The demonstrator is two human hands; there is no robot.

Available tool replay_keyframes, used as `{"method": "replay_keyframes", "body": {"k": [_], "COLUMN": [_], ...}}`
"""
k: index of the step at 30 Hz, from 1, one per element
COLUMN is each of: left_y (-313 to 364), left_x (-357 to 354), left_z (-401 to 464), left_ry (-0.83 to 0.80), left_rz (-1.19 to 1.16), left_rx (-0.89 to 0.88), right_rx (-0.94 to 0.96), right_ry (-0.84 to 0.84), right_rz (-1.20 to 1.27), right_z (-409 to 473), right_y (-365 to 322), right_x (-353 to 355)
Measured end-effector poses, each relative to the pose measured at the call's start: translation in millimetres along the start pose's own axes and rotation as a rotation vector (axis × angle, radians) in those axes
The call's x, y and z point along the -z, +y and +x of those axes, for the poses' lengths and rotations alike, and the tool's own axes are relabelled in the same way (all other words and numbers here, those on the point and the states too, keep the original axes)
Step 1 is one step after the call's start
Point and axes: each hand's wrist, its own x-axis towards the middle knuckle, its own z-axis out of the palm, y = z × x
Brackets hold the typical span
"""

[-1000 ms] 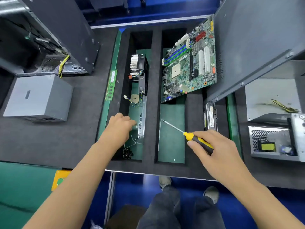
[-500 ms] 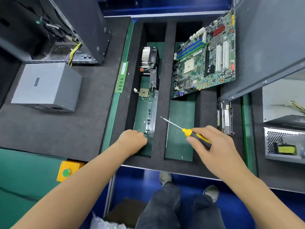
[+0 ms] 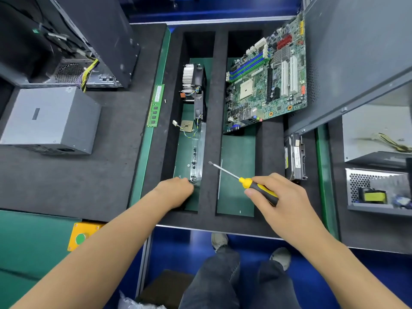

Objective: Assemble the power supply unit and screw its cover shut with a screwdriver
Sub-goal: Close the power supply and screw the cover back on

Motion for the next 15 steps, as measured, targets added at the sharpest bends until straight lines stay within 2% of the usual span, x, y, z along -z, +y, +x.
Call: {"method": "replay_keyframes", "body": {"k": [2, 8, 12, 15], "left_y": [-4.6, -32.2, -38.4, -42.4], "left_x": [8.6, 21.5, 23.5, 21.5], "left_z": [-3.5, -17.7, -28.5, -33.7], "left_ry": [0.025, 0.077, 0.097, 0.11], "left_rz": [-0.171, -0.975, -1.684, -1.96], "left_rx": [0.021, 0.075, 0.031, -0.037], "right_rx": [0.006, 0.007, 0.006, -0.009], "right_ry": [0.019, 0.069, 0.08, 0.087], "right_rz": [0.006, 0.042, 0.056, 0.061], "right_z": [0.6, 2.4, 5.0, 5.7], "right_y": [1.7, 7.2, 9.8, 10.9], "right_x": [2.5, 7.7, 8.6, 7.7]}}
